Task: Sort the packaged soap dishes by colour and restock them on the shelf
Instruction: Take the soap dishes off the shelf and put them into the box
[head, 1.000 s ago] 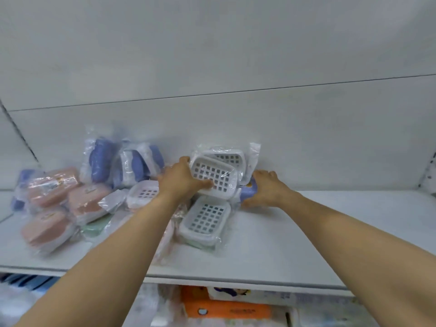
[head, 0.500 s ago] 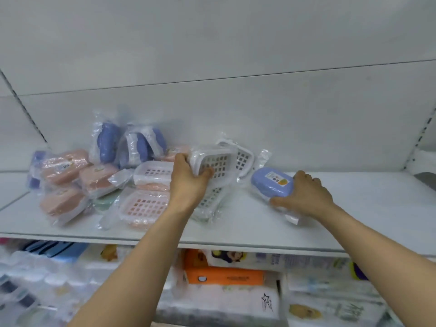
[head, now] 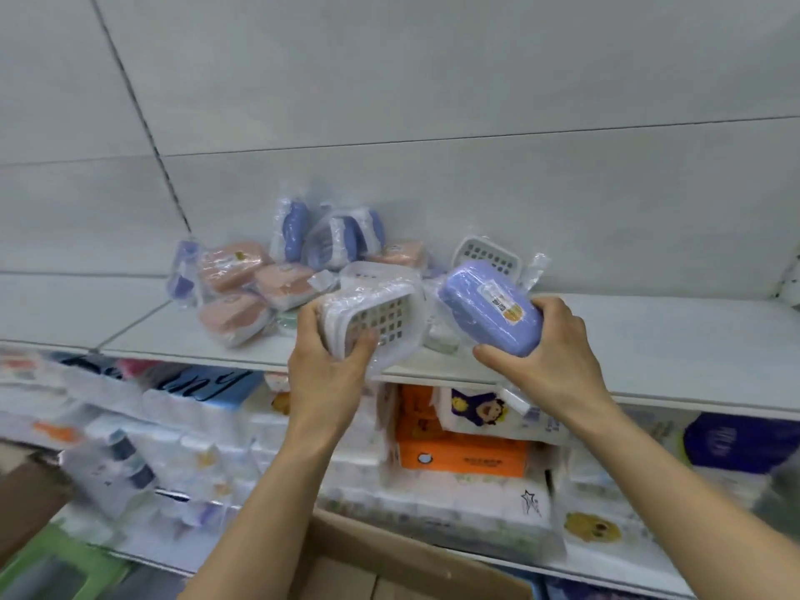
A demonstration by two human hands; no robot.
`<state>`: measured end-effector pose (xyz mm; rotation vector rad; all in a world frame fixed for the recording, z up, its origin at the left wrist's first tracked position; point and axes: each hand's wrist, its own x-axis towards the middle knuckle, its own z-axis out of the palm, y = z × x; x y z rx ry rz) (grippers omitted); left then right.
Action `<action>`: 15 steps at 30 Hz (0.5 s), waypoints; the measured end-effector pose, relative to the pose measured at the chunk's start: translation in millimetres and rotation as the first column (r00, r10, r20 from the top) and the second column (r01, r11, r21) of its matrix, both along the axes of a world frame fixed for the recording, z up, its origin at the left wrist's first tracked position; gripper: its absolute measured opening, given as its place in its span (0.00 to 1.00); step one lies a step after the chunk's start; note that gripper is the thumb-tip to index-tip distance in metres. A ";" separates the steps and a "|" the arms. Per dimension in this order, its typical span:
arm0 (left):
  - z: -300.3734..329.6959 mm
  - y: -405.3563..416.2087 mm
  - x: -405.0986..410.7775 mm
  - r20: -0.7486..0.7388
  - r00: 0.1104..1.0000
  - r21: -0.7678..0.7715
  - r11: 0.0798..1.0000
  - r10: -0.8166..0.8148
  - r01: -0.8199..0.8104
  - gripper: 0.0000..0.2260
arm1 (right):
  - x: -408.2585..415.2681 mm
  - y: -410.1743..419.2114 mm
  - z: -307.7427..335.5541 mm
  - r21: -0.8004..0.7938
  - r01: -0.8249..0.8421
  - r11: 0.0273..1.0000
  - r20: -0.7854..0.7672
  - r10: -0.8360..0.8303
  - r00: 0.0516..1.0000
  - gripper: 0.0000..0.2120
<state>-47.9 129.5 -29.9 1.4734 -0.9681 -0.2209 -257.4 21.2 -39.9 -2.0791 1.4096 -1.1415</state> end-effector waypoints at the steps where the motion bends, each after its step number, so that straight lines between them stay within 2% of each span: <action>1: -1.9 17.6 13.0 -0.005 1.000 -0.003 1.000 0.010 -0.010 0.18 | 13.6 14.3 -0.3 -0.012 -0.024 1.000 0.005 0.024 1.000 0.35; 5: -12.1 93.2 71.2 -0.011 0.998 0.033 0.998 0.056 -0.055 0.18 | 79.0 79.0 -6.2 -0.044 -0.127 0.991 0.026 0.129 0.991 0.34; 10: -27.5 196.5 155.8 -0.070 0.985 0.076 0.986 0.155 -0.149 0.19 | 177.7 162.8 -19.3 -0.007 -0.243 0.970 0.012 0.243 0.970 0.36; 13: -35.3 260.4 201.9 -0.092 0.971 0.114 0.971 0.221 -0.210 0.18 | 237.9 210.7 -26.8 -0.005 -0.294 0.956 -0.008 0.294 0.956 0.33; 15: -40.8 299.8 231.1 -0.113 0.964 0.124 0.966 0.243 -0.229 0.24 | 276.9 241.1 -31.5 -0.005 -0.320 0.947 -0.028 0.320 0.947 0.33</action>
